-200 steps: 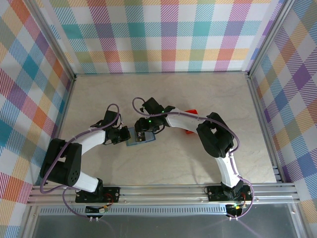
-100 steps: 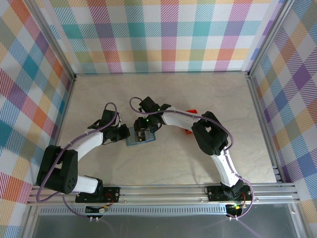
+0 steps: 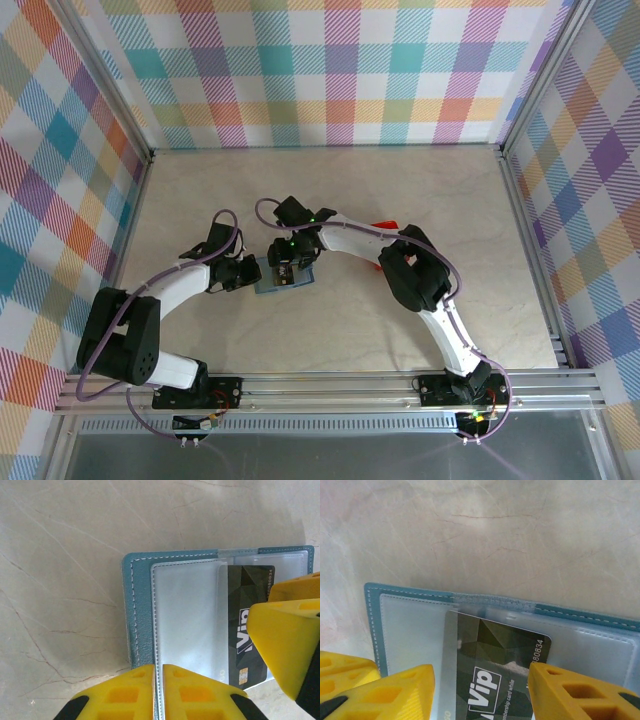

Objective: Put the credit cards into the card holder

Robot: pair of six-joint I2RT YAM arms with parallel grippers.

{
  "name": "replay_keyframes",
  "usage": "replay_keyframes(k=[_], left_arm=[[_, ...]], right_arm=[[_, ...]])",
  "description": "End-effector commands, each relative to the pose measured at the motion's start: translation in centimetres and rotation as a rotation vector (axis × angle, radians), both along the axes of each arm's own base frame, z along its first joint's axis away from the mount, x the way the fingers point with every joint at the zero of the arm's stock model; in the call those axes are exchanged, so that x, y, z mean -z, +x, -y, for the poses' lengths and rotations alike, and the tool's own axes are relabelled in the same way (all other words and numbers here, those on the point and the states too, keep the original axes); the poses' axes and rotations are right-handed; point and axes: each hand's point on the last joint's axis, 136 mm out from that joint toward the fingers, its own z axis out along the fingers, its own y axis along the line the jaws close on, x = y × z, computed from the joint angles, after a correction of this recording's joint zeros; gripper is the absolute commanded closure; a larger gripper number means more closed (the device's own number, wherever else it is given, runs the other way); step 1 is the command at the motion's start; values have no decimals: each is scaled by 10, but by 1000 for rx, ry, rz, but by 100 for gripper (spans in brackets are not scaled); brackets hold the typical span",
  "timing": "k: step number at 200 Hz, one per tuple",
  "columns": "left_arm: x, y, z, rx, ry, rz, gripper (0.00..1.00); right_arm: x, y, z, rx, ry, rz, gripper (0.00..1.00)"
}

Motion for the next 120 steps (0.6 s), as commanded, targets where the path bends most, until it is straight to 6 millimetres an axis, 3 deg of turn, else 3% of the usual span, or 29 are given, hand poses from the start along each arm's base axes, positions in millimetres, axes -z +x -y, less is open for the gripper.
replay_keyframes(k=[1, 120], left_arm=[[8, 0, -4, -6, 7, -1, 88], [17, 0, -4, -5, 7, -10, 88]], right_arm=[[6, -5, -2, 1, -27, -26, 47], [3, -15, -22, -2, 42, -83, 48]])
